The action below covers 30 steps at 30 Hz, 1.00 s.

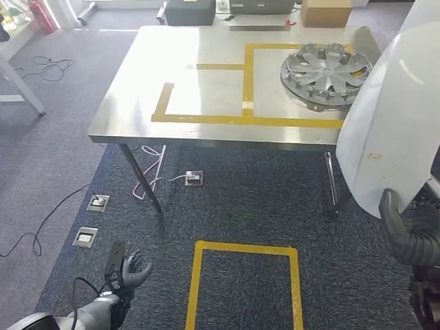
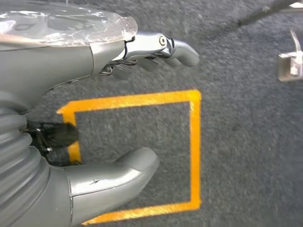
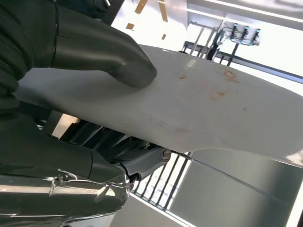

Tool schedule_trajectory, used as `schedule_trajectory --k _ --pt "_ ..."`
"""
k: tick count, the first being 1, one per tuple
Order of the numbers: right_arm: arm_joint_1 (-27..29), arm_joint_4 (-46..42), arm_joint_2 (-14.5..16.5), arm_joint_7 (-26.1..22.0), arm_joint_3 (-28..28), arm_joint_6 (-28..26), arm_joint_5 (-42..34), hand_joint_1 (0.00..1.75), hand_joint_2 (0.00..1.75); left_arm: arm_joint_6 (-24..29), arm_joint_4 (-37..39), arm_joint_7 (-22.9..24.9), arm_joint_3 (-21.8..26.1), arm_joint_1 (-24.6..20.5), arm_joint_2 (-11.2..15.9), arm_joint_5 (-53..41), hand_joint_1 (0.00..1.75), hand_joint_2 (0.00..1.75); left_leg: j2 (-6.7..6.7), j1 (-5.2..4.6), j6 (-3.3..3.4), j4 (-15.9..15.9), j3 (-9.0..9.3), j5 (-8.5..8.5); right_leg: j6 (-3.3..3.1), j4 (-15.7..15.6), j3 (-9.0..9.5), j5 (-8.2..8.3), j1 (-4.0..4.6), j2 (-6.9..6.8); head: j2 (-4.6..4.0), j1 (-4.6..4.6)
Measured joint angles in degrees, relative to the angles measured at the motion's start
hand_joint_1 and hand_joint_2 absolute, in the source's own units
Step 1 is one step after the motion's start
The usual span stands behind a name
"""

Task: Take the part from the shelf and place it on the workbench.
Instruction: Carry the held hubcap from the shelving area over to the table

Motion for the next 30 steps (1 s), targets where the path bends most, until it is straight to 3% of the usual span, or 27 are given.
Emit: schedule_trajectory --k 1,4,5,6,8,9,11,13,15,17,19,20,21,22,24,25,26,28,30 --pt "-0.3 0.1 0.0 -0.1 0.1 0.1 0.0 1.75 1.75 0.0 0.0 0.0 0.0 -0.1 0.0 0.0 0.00 1.75 0.04 0.07 -0.21 2.9 -1.70 -0.99 -0.25 -0.1 0.21 -0.15 -0.02 0.00 0.00 -0.11" --pt "-1.2 0.5 0.0 -0.3 0.3 0.3 -0.3 1.75 1.75 0.0 0.0 0.0 0.0 -0.2 0.0 0.2 0.00 1.75 0.06 0.10 -0.42 13.3 -9.15 -4.37 -0.78 -0.1 0.76 -0.99 0.18 0.07 0.00 -0.36" --pt "-1.3 0.7 0.0 -0.4 0.4 0.4 -0.5 1.75 1.75 0.0 0.0 0.0 0.0 -0.1 0.0 0.2 0.00 1.75 0.06 0.05 -0.33 14.2 -10.55 -4.06 -0.83 -0.1 1.15 -1.37 0.30 0.11 0.00 -0.41" --pt "-1.5 0.9 0.0 -0.5 0.4 0.4 -0.6 1.75 1.75 0.0 0.0 0.0 0.0 0.0 0.0 0.2 0.00 1.75 0.06 -0.07 -0.06 12.6 -10.74 -2.46 -0.85 -0.1 1.68 -1.79 0.45 0.14 0.00 -0.48" --pt "-1.9 1.2 0.0 -0.8 0.6 0.4 -0.8 1.75 1.75 0.0 0.0 0.0 0.0 -0.1 0.2 0.3 0.00 1.75 0.12 -0.61 1.07 4.8 -8.54 3.02 -0.83 -0.1 2.79 -2.72 0.67 0.13 0.00 -0.54" --pt "-2.1 1.4 0.0 -0.9 0.7 0.4 -0.8 1.75 1.75 0.0 0.0 0.0 0.0 -0.1 0.3 0.3 0.00 1.75 0.20 -0.94 1.67 1.0 -7.28 4.67 -0.72 -0.2 3.23 -3.14 0.77 0.16 0.00 -0.48" --pt "-2.5 1.7 0.0 -1.1 0.8 0.4 -1.0 1.75 1.75 0.1 0.0 0.1 0.0 -0.2 0.5 0.4 0.00 1.75 0.20 -1.43 2.45 -3.2 -5.79 5.62 -0.31 -0.4 3.81 -3.65 0.83 0.22 0.00 -0.35" --pt "-2.7 1.9 0.0 -1.3 1.0 0.4 -1.0 1.75 1.75 0.1 0.0 0.1 -0.1 -0.2 0.6 0.5 0.00 1.75 0.08 -1.31 2.76 -4.3 -4.72 5.26 0.33 -0.5 4.48 -3.74 0.92 0.24 0.00 -0.39" --pt "-3.0 2.2 0.0 -1.4 1.1 0.4 -1.0 1.75 1.75 0.2 0.0 0.1 -0.1 -0.2 0.6 0.5 0.00 1.75 0.06 -0.92 3.06 -5.1 -3.14 5.25 0.98 1.4 4.16 -4.32 0.90 0.12 0.00 -0.38" --pt "-3.4 2.4 0.0 -1.5 1.2 0.4 -1.1 1.75 1.75 0.2 0.0 0.1 -0.1 -0.3 0.5 0.5 0.00 1.75 0.00 -0.64 3.14 -5.4 -1.88 4.71 1.66 8.0 0.69 -6.21 0.53 0.01 0.00 -0.17" --pt "-3.6 2.7 0.0 -1.6 1.4 0.4 -1.1 1.75 1.75 0.2 0.0 0.1 -0.1 -0.1 0.4 0.6 0.00 1.75 -0.03 -0.43 2.99 -5.4 -0.88 3.74 2.30 15.1 -4.32 -9.04 -0.03 -0.01 0.00 -0.02" --pt "-3.5 2.9 0.0 -1.6 1.4 0.4 -1.2 1.75 1.75 0.2 0.0 0.1 -0.1 0.1 0.4 0.6 0.00 1.75 -0.05 -0.31 2.85 -5.4 -0.25 3.20 2.62 16.3 -5.87 -9.84 -0.31 -0.03 0.00 -0.02" --pt "-3.6 3.0 0.0 -1.6 1.5 0.3 -1.2 1.75 1.75 0.2 0.0 0.1 -0.1 0.2 0.3 0.6 0.00 1.75 -0.07 -0.15 2.65 -5.4 0.52 2.61 2.90 15.6 -6.51 -9.55 -0.59 -0.06 0.00 -0.02" --pt "-3.6 3.2 0.0 -1.7 1.6 0.1 -1.3 1.75 1.75 0.2 0.0 0.1 -0.1 0.3 0.3 0.6 0.00 1.75 -0.09 0.02 2.41 -5.4 1.40 1.97 3.22 12.7 -6.17 -7.65 -0.87 -0.11 0.00 -0.02" --pt "-3.6 3.5 0.0 -1.7 1.7 -0.3 -1.5 1.75 1.75 0.2 0.0 0.1 -0.1 0.3 0.2 0.6 0.00 1.75 -0.13 0.23 1.73 -5.3 2.99 0.61 3.77 4.9 -4.77 -1.12 -1.35 -0.22 0.00 0.19" --pt "-3.6 3.6 0.0 -1.7 1.8 -0.6 -1.5 1.75 1.75 0.2 0.0 0.1 -0.1 0.2 0.1 0.5 0.00 1.75 -0.18 0.24 1.33 -5.2 3.38 0.03 3.63 1.9 -4.08 1.28 -1.40 -0.21 0.00 0.33" --pt "-3.6 3.7 0.0 -1.6 1.9 -0.8 -1.6 1.75 1.75 0.2 0.0 0.2 -0.1 0.1 0.1 0.5 0.00 1.75 -0.20 0.23 0.91 -5.1 3.54 -0.39 3.24 0.4 -3.77 2.62 -1.33 -0.14 0.00 0.33" --pt "-3.7 3.8 0.0 -1.5 2.0 -0.9 -1.7 1.75 1.75 0.2 0.0 0.2 -0.1 -0.2 0.1 0.4 0.00 1.75 -0.24 0.33 0.22 -4.7 3.55 -0.67 2.03 -0.1 -3.23 2.32 -1.04 0.09 0.00 0.13" --pt "-4.0 3.8 0.0 -1.6 2.1 -1.0 -1.7 1.75 1.75 0.2 0.0 0.2 -0.2 -0.3 0.0 0.3 0.00 1.75 -0.10 0.56 -0.23 -1.3 1.87 -0.25 1.16 -0.4 -2.46 2.03 -0.99 0.18 0.00 -0.25"
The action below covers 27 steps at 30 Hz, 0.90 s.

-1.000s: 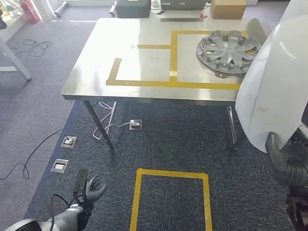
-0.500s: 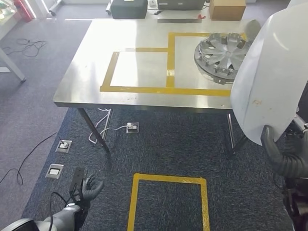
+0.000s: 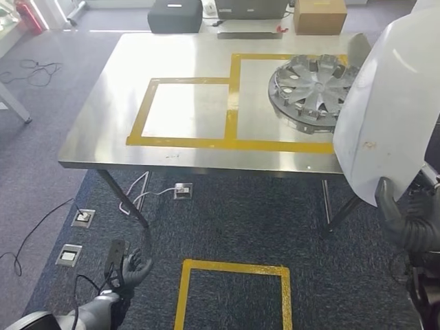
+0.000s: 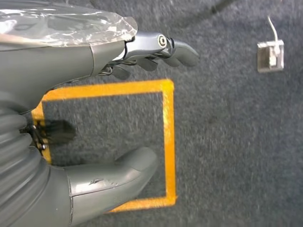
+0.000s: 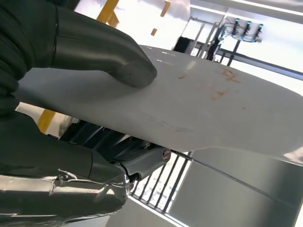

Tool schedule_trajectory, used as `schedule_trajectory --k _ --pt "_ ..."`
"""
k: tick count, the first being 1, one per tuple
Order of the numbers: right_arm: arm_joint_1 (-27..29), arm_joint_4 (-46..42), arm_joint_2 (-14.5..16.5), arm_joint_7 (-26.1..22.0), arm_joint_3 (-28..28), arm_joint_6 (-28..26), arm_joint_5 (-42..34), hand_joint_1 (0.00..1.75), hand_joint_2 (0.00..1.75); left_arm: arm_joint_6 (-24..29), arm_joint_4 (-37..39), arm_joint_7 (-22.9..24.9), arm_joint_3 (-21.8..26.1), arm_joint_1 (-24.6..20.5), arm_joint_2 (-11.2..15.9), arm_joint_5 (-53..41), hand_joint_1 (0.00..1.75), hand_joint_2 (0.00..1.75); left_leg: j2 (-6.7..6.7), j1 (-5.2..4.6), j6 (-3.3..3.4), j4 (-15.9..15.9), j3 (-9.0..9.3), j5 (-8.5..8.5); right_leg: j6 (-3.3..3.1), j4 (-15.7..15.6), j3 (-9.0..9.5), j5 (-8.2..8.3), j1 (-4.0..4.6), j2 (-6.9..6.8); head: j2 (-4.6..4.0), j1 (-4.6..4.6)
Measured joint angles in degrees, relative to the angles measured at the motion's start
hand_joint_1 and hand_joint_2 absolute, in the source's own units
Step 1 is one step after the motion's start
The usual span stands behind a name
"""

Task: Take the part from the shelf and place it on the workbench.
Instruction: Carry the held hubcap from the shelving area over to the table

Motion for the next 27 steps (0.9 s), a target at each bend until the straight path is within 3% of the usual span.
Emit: schedule_trajectory --k 2,4,6,7,9,11,14,15,17,19,20,21,22,23,25,26,27 --pt "-0.1 0.1 0.0 0.0 0.1 -0.1 0.0 1.75 1.75 0.0 0.0 0.0 0.0 -0.1 -0.1 -0.1 0.00 1.75 0.15 0.12 -0.34 7.2 -4.71 -0.68 -0.71 -0.4 1.04 -0.60 0.01 -0.04 0.00 -0.39" --pt "-0.2 0.3 0.0 0.0 0.2 0.0 0.0 1.75 1.75 0.0 0.0 0.0 0.0 0.0 -0.1 -0.1 0.00 1.75 0.16 0.13 -0.59 13.5 -10.02 -3.54 -1.09 -0.5 1.94 -1.46 0.19 -0.01 0.00 -0.71" --pt "-0.2 0.7 0.0 0.0 0.2 0.0 0.0 1.75 1.75 -0.1 0.0 0.0 0.0 0.1 0.0 -0.1 0.00 1.75 0.16 0.10 -0.47 14.0 -12.66 -4.61 -1.16 -0.5 3.16 -2.51 0.41 0.10 0.00 -0.99" --pt "-0.2 0.8 0.0 0.0 0.2 0.0 0.0 1.75 1.75 -0.1 0.0 0.0 -0.1 0.1 0.0 -0.1 0.00 1.75 0.16 0.01 -0.17 11.6 -12.52 -3.16 -1.12 -0.5 3.91 -3.07 0.51 0.14 0.00 -1.13" --pt "-0.3 1.1 0.0 0.0 0.2 0.1 -0.1 1.75 1.75 -0.2 0.0 0.0 -0.1 0.1 0.1 -0.2 0.00 1.75 0.20 -0.48 0.87 3.5 -10.48 3.00 -0.94 -0.5 5.12 -4.20 0.66 0.14 0.00 -1.27" --pt "-0.4 1.4 0.0 0.1 0.2 0.1 -0.1 1.75 1.75 -0.2 0.0 0.1 -0.1 -0.1 0.2 -0.3 0.00 1.75 0.23 -1.11 1.66 -2.3 -8.84 6.99 -0.47 -0.9 5.75 -5.07 0.70 0.26 0.00 -1.16" --pt "-0.2 1.5 0.0 0.1 0.2 0.1 -0.1 1.75 1.75 -0.2 0.0 0.3 -0.1 -0.3 0.4 -0.5 0.00 1.75 0.18 -1.26 2.38 -4.3 -7.36 7.12 0.62 -0.5 6.45 -5.06 0.70 0.24 0.00 -1.15" --pt "-0.2 1.5 0.0 0.1 0.1 0.1 0.0 1.75 1.75 -0.2 0.0 0.3 -0.1 -0.3 0.4 -0.6 0.00 1.75 0.21 -1.13 2.67 -4.7 -6.55 6.97 0.96 1.0 6.08 -4.98 0.69 0.13 0.00 -1.11" --pt "0.0 1.5 0.0 0.0 0.2 0.1 0.0 1.75 1.75 -0.3 0.0 0.4 -0.1 -0.4 0.3 -0.7 0.00 1.75 0.23 -0.94 3.01 -5.0 -4.99 6.42 1.44 7.0 2.99 -6.04 0.56 -0.08 0.00 -0.88" --pt "0.4 1.6 0.1 0.0 0.2 0.0 0.1 1.75 1.75 -0.3 0.0 0.4 -0.1 -0.5 0.2 -0.7 0.00 1.75 0.19 -0.95 3.13 -5.0 -3.79 5.34 1.59 14.4 -1.62 -9.25 0.53 -0.11 0.00 -0.67" --pt "0.7 1.7 0.1 0.0 0.2 0.0 0.1 1.75 1.75 -0.4 0.0 0.4 -0.1 -0.4 0.2 -0.7 0.00 1.75 0.16 -0.95 3.10 -5.0 -3.09 4.74 1.63 16.3 -3.32 -10.93 0.52 -0.13 0.00 -0.61" --pt "0.9 1.7 0.1 0.1 0.2 0.0 0.1 1.75 1.75 -0.4 0.0 0.5 -0.1 -0.3 0.1 -0.7 0.00 1.75 0.13 -0.94 3.04 -4.9 -2.28 4.09 1.71 16.3 -4.18 -11.71 0.50 -0.17 0.00 -0.55" --pt "1.0 1.7 0.1 0.1 0.2 0.0 0.1 1.75 1.75 -0.4 0.0 0.5 -0.1 -0.3 0.0 -0.7 0.00 1.75 0.10 -0.94 2.95 -4.9 -1.36 3.42 1.79 14.4 -4.16 -11.09 0.46 -0.20 0.00 -0.46" --pt "1.0 1.8 0.1 0.1 0.2 0.0 0.1 1.75 1.75 -0.4 0.0 0.5 -0.1 -0.3 0.0 -0.7 0.00 1.75 0.09 -0.94 2.83 -4.9 -0.40 2.73 1.85 10.9 -3.44 -8.89 0.43 -0.24 0.00 -0.41" --pt "1.2 1.8 0.1 0.0 0.1 0.0 0.2 1.75 1.75 -0.6 0.0 0.5 -0.1 -0.3 -0.1 -0.7 0.00 1.75 0.05 -1.03 2.42 -4.8 1.09 1.39 1.66 3.1 -1.82 -2.41 0.52 -0.31 0.00 -0.14" --pt "1.4 1.8 0.1 0.0 0.0 0.1 0.3 1.75 1.75 -0.7 0.0 0.5 -0.1 -0.4 -0.2 -0.7 0.00 1.75 0.03 -1.09 2.11 -4.7 1.41 0.86 1.34 0.6 -1.18 -0.09 0.63 -0.31 0.00 0.01" --pt "1.7 1.9 0.1 0.0 -0.1 0.2 0.4 1.75 1.75 -0.8 0.0 0.5 -0.1 -0.5 -0.2 -0.7 0.00 1.75 0.01 -1.11 1.77 -4.5 1.56 0.48 0.95 -0.8 -0.86 1.04 0.77 -0.28 0.00 0.08"
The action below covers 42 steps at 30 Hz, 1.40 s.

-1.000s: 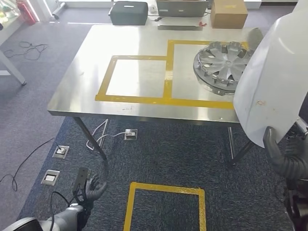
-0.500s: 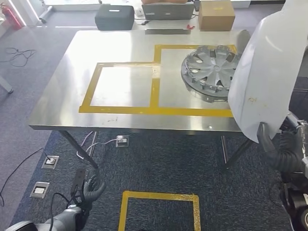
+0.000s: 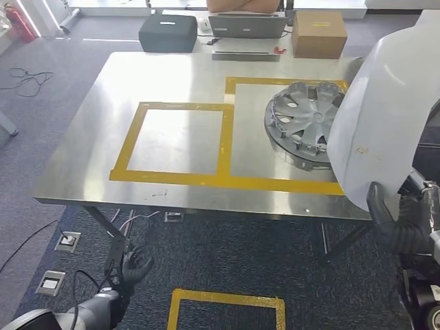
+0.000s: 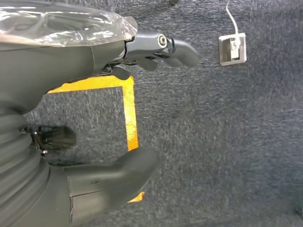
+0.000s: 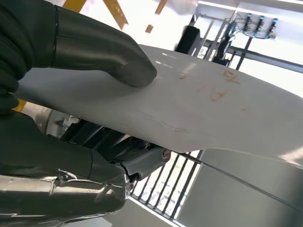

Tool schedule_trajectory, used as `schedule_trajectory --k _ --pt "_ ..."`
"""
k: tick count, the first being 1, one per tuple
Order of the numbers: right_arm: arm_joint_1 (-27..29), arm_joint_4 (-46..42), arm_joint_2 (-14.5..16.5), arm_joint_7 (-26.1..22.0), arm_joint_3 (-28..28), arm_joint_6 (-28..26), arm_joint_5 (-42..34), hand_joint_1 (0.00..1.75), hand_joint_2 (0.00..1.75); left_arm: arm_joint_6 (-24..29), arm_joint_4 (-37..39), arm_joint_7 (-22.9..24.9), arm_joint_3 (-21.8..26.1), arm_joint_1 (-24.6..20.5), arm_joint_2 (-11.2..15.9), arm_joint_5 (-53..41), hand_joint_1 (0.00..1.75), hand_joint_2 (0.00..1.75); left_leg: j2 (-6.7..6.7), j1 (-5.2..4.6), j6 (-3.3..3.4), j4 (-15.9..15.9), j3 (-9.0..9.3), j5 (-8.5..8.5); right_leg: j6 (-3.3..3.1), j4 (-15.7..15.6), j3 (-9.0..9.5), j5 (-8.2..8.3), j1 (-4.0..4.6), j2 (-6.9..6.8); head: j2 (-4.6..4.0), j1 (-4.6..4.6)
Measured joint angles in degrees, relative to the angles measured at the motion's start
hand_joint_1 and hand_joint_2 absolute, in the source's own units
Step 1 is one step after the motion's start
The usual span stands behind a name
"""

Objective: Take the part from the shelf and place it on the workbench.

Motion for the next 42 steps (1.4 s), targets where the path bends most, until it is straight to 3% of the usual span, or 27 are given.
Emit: schedule_trajectory --k 2,4,5,7,9,10,11,13,15,18,20,21,23,24,25,26,28,30,35,42 --pt "0.3 0.0 0.0 0.0 -0.1 0.2 0.2 1.75 1.75 -0.1 0.0 -0.1 0.0 -0.1 0.0 0.0 0.00 1.75 -0.01 0.01 -0.55 0.8 0.00 -0.31 -0.87 -0.3 0.79 -0.32 0.13 0.16 0.00 -0.05" --pt "0.4 -0.1 0.0 -0.1 -0.2 0.4 0.3 1.75 1.75 -0.1 0.0 -0.1 0.0 -0.3 0.0 0.0 0.00 1.75 0.07 0.14 -1.06 4.3 -1.48 -0.43 -1.45 -0.5 1.84 -0.92 0.00 0.25 0.00 -0.28" --pt "0.5 -0.1 0.0 -0.1 -0.2 0.5 0.3 1.75 1.75 -0.1 0.0 -0.1 -0.1 -0.4 0.0 0.0 0.00 1.75 0.12 0.23 -1.37 7.5 -3.40 -0.97 -1.65 -0.6 2.43 -1.30 -0.10 0.27 0.00 -0.45" --pt "0.7 -0.2 0.0 -0.1 -0.3 0.7 0.4 1.75 1.75 -0.1 0.0 -0.2 -0.1 -0.4 0.0 0.1 0.00 1.75 0.20 0.41 -1.85 15.2 -8.89 -3.65 -1.88 -0.7 3.33 -2.19 -0.12 0.26 0.00 -0.73" --pt "1.1 -0.2 0.0 -0.1 -0.3 0.9 0.4 1.75 1.75 -0.1 0.0 -0.2 -0.1 -0.1 0.0 0.1 0.00 1.75 0.20 0.48 -2.00 18.8 -12.96 -5.98 -1.88 -0.7 4.47 -3.25 -0.11 0.35 0.00 -0.94" --pt "1.2 -0.1 0.0 -0.1 -0.3 1.0 0.5 1.75 1.75 -0.1 0.0 -0.2 -0.1 0.0 0.0 0.1 0.00 1.75 0.21 0.48 -1.92 17.5 -13.46 -5.49 -1.83 -0.7 5.27 -3.87 -0.11 0.41 0.00 -1.08" --pt "1.2 -0.1 0.0 -0.1 -0.3 1.2 0.6 1.75 1.75 -0.1 0.0 -0.2 -0.1 0.0 0.0 0.1 0.00 1.75 0.21 0.46 -1.75 14.3 -12.93 -3.60 -1.73 -0.7 6.18 -4.56 -0.11 0.44 0.00 -1.19" --pt "1.2 -0.2 0.0 -0.1 -0.4 1.6 0.8 1.75 1.75 -0.1 0.0 -0.2 -0.1 0.0 0.0 0.1 0.00 1.75 0.24 0.29 -1.21 5.8 -10.59 2.76 -1.39 -0.7 7.97 -5.96 -0.09 0.44 0.00 -1.25" --pt "1.3 -0.2 0.0 -0.2 -0.7 1.8 0.9 1.75 1.75 -0.1 0.0 -0.2 -0.1 0.0 0.0 0.0 0.00 1.75 0.24 -0.08 -0.66 1.6 -9.22 6.33 -0.84 -0.9 8.77 -6.99 -0.06 0.51 0.00 -1.10" --pt "1.4 -0.5 0.0 0.0 -1.0 1.9 1.2 1.75 1.75 -0.1 0.0 -0.2 -0.1 0.2 -0.1 -0.2 0.00 1.75 0.14 -0.20 0.08 1.3 -8.62 6.30 0.13 -1.5 9.12 -8.08 -0.09 0.55 0.00 -1.05" --pt "1.5 -0.9 0.0 0.1 -1.3 2.0 1.6 1.75 1.75 -0.2 0.0 -0.3 -0.1 0.8 -0.3 -0.6 0.00 1.75 0.08 0.00 0.75 1.0 -7.96 5.79 0.70 1.4 8.14 -10.01 -0.10 0.33 0.00 -0.95" --pt "1.6 -1.0 0.0 0.2 -1.4 2.0 1.7 1.75 1.75 -0.2 0.0 -0.4 -0.1 1.0 -0.5 -0.8 0.00 1.75 -0.05 0.05 1.04 0.9 -7.69 5.54 0.89 4.9 6.37 -11.66 -0.13 0.22 0.00 -0.83" --pt "1.9 -1.1 0.0 0.3 -1.7 2.1 1.9 1.75 1.75 -0.2 0.0 -0.3 -0.2 1.3 -0.7 -0.9 0.00 1.75 -0.53 0.02 1.45 0.9 -7.33 4.96 1.13 13.9 1.01 -14.83 -0.12 0.17 0.00 -0.55" --pt "2.1 -1.1 0.0 0.4 -1.8 2.1 1.9 1.75 1.75 -0.2 0.0 -0.3 -0.2 1.4 -0.8 -0.9 0.00 1.75 -0.79 0.01 1.48 1.0 -7.06 4.67 1.20 16.8 -1.22 -15.18 -0.15 0.17 0.00 -0.51" --pt "2.4 -1.1 0.0 0.4 -1.9 2.2 1.9 1.75 1.75 -0.2 0.0 -0.2 -0.2 1.6 -0.8 -0.9 0.00 1.75 -1.00 0.01 1.46 1.0 -6.68 4.36 1.23 17.5 -2.42 -14.26 -0.16 0.16 0.00 -0.50" --pt "2.5 -1.1 0.0 0.4 -1.9 2.2 1.9 1.75 1.75 -0.2 0.0 -0.2 -0.2 1.8 -0.9 -0.8 0.00 1.75 -1.13 0.01 1.39 1.0 -6.20 4.06 1.20 15.8 -2.41 -12.22 -0.17 0.13 0.00 -0.49" --pt "2.6 -1.2 0.0 0.5 -2.2 2.2 1.9 1.75 1.75 -0.2 0.0 -0.2 -0.2 2.1 -0.9 -0.7 0.00 1.75 -1.36 -0.06 1.09 1.0 -5.20 3.44 0.95 7.4 0.28 -6.69 -0.16 -0.06 0.00 -0.42" --pt "2.6 -1.4 0.0 0.5 -2.4 2.2 1.9 1.75 1.75 -0.1 0.0 -0.2 -0.2 2.2 -0.9 -0.6 0.00 1.75 -1.71 -0.24 0.62 1.3 -4.82 2.94 0.47 1.1 2.50 -3.73 -0.07 -0.14 0.00 -0.38" --pt "2.7 -1.7 0.0 0.5 -2.5 2.2 1.9 1.75 1.75 -0.1 0.1 -0.1 -0.2 2.1 -0.6 -0.6 0.00 1.75 -1.85 -0.32 0.88 1.5 -5.03 2.77 0.05 -0.1 3.12 -3.27 0.26 0.05 0.00 -0.56" --pt "2.7 -1.8 0.0 0.5 -2.5 2.2 1.9 1.75 1.75 -0.1 0.1 -0.1 -0.2 2.0 -0.6 -0.6 0.00 1.75 -1.80 -0.18 0.07 0.9 -4.89 3.08 -0.49 -0.1 3.12 -3.19 0.43 0.13 0.00 -0.56"
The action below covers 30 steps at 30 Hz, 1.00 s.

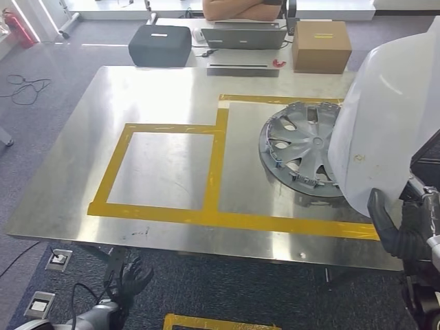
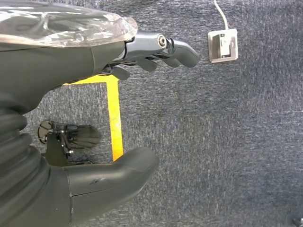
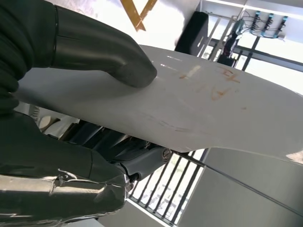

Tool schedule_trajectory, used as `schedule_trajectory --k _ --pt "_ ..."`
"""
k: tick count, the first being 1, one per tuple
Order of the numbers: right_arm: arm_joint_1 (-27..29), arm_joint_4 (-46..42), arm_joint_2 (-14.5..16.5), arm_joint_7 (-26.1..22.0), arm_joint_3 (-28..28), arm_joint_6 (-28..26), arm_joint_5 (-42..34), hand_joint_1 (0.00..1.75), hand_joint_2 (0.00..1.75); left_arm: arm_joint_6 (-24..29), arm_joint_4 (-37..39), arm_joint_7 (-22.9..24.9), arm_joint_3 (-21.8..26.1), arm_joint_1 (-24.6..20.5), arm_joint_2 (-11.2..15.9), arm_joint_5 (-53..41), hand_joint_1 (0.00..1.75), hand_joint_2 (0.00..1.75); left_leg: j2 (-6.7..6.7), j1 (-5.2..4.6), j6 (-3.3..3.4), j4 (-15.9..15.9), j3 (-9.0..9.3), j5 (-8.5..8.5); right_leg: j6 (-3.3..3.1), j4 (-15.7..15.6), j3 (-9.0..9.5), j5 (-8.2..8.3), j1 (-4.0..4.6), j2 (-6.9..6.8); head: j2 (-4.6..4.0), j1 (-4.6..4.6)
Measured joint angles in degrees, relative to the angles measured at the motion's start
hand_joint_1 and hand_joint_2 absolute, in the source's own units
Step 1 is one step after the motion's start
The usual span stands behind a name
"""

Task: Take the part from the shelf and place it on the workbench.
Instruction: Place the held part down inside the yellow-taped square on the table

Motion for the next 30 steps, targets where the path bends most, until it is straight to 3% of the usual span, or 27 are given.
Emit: schedule_trajectory --k 6,12,18,30 --pt "-0.1 0.0 0.0 0.1 0.0 0.3 0.6 1.75 1.75 0.2 0.0 0.0 0.0 -0.1 -0.1 -0.1 0.00 1.75 0.05 0.10 -0.32 -0.1 -0.01 0.06 -0.15 0.0 -0.02 0.05 0.03 0.02 0.00 0.02" --pt "-2.6 0.4 0.0 3.6 0.8 2.3 9.9 1.75 1.75 0.7 0.0 0.3 0.0 -0.3 -0.4 -0.8 0.00 1.75 0.05 0.10 -0.35 -0.1 -0.04 0.11 -0.15 0.0 0.00 0.15 -0.08 0.02 0.00 0.02" --pt "-11.2 6.7 1.8 5.6 5.1 4.2 15.2 1.75 1.75 0.9 0.0 1.0 0.0 -0.9 -0.9 -1.5 0.00 1.75 -0.04 0.09 -0.32 -0.1 -0.17 0.33 -0.14 0.0 -0.05 0.27 -0.10 -0.09 0.00 0.01" --pt "-26.1 25.7 8.8 3.4 14.8 1.7 16.3 1.75 1.75 1.1 0.0 1.2 -0.8 -1.5 -1.9 -2.0 0.00 1.75 -0.16 0.10 -0.40 -0.1 -0.65 0.79 -0.13 0.0 -0.50 0.69 -0.10 -0.21 0.00 0.01"
